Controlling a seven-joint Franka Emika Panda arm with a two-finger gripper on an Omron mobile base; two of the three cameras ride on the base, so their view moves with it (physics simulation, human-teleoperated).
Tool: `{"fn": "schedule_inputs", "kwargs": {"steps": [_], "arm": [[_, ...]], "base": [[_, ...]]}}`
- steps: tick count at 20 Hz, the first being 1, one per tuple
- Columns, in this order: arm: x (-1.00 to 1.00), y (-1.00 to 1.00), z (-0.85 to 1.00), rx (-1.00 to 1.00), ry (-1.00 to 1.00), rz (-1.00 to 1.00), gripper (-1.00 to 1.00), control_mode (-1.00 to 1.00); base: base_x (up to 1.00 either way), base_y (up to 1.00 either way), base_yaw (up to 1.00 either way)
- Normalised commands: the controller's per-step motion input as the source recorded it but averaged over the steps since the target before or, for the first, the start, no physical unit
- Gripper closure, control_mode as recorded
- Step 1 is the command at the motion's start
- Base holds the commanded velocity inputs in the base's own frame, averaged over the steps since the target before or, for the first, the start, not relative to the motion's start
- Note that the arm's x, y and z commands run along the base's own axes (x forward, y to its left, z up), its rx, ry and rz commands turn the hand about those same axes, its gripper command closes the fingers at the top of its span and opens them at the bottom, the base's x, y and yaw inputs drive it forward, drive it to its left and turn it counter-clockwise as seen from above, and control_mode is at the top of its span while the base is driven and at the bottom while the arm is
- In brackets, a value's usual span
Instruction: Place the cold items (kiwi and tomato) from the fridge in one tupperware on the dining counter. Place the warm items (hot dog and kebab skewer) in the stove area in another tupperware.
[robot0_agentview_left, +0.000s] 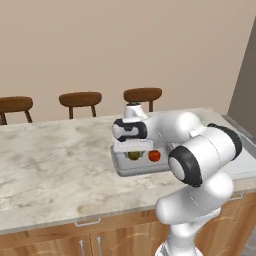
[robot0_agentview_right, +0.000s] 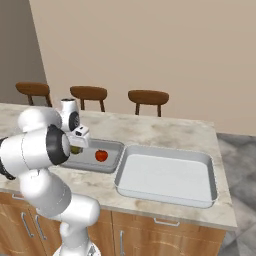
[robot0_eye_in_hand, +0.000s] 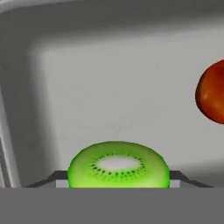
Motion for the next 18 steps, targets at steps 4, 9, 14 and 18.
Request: {"fn": "schedule_inputs", "kwargs": {"steps": [4,9,14,18], "arm": [[0.26,0.00,-0.42,0.00,0.00,0.00,1.00,-1.00],[0.20,0.01,-0.41,0.00,0.00,0.00,1.00,-1.00],[0.16,0.07,-0.40,0.00,0.00,0.00,1.00,-1.00],[-0.06,0.00,-0.28,0.00,0.00,0.00,-1.00,-1.00]], "base": [[0.00,0.00,0.00],[0.00,0.00,0.00],[0.00,0.00,0.00],[0.00,0.00,0.00]]}}
